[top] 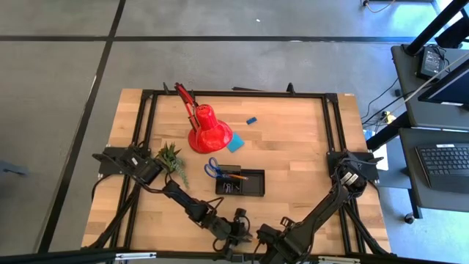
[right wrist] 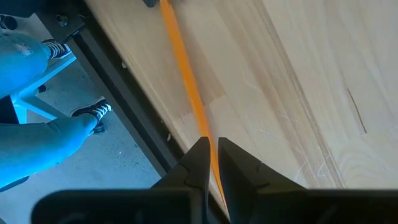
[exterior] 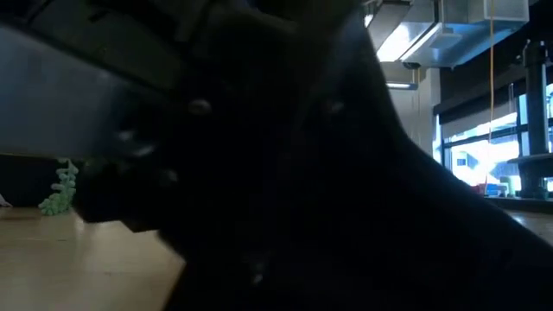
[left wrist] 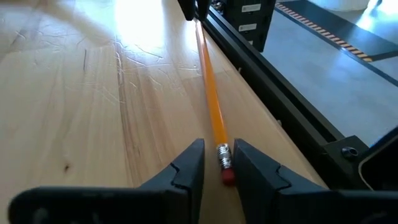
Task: Pick and place office supplies into organizer
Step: Put the orange pencil into the desk organizer
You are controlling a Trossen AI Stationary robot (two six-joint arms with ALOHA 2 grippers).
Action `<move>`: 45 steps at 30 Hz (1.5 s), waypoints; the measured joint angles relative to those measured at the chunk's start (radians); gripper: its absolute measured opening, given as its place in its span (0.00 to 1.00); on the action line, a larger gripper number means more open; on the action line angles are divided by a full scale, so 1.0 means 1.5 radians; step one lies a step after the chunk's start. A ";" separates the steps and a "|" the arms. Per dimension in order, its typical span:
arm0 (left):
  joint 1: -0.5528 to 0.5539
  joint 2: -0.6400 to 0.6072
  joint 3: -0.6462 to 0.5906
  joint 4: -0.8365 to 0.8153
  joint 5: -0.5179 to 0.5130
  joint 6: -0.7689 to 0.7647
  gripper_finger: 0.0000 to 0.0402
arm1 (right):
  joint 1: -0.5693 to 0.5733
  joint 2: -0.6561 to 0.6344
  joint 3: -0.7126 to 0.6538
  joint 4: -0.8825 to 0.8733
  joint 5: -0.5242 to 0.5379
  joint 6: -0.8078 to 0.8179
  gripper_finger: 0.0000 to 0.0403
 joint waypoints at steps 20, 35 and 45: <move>0.003 -0.001 0.005 0.000 -0.014 0.037 0.04 | 0.000 0.000 0.000 -0.002 0.010 -0.009 0.09; 0.004 -0.099 0.000 -0.147 -0.046 0.096 0.03 | 0.029 -0.001 0.114 -0.234 0.165 0.009 0.02; 0.004 -0.202 0.001 -0.265 -0.048 0.111 0.03 | 0.057 -0.002 0.181 -0.307 0.290 0.011 0.07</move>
